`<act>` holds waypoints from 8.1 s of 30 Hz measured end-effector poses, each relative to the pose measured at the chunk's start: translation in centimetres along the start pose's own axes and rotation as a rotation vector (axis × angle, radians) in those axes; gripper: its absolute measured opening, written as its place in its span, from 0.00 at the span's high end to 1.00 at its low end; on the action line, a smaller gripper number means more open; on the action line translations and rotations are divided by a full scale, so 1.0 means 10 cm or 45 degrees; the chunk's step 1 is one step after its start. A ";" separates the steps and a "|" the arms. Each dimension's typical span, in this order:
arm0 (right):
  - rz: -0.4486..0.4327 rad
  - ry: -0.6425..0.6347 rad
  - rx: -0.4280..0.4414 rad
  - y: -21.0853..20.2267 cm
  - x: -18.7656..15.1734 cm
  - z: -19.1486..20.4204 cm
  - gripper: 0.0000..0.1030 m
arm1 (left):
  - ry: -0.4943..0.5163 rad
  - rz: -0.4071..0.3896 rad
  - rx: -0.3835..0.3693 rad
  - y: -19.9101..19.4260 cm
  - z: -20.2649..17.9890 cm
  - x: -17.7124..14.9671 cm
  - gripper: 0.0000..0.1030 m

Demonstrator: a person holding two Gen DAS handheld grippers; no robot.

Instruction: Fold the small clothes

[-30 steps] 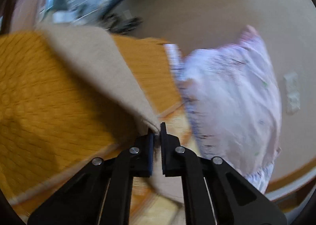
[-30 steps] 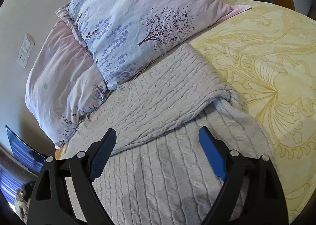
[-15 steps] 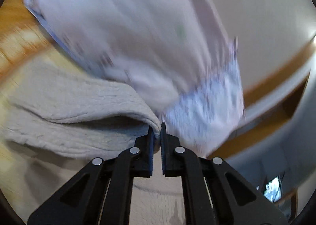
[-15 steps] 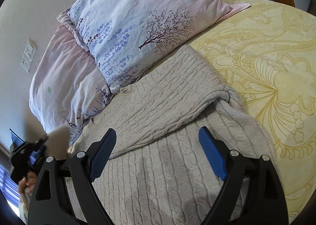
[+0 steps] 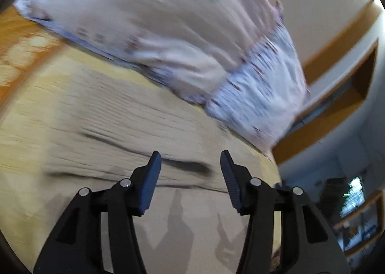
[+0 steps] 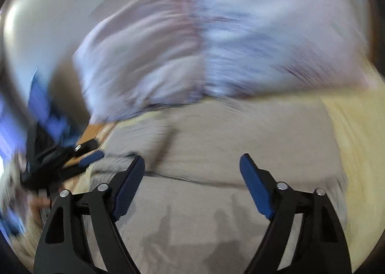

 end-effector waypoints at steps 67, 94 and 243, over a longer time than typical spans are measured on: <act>0.001 0.661 -0.248 0.21 -0.40 -1.42 0.92 | -0.128 0.101 0.122 -0.03 0.65 -0.06 0.38; 0.062 0.737 0.055 -1.07 -1.45 -1.53 0.55 | 0.009 0.107 -0.018 -1.00 0.72 -1.12 0.41; 0.009 0.304 -0.462 -0.65 -0.63 -1.75 0.89 | 0.239 0.134 0.212 -0.27 0.84 -0.14 0.94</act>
Point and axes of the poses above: each gripper's, at about its wrist camera, not at the fingertips, and y roughly the way its jaws point, z to its left, x to its top, the point moved 9 cm from there along y, roughly the way its jaws point, and after that the axes turned 3 degrees about x, right-handed, at the moved point
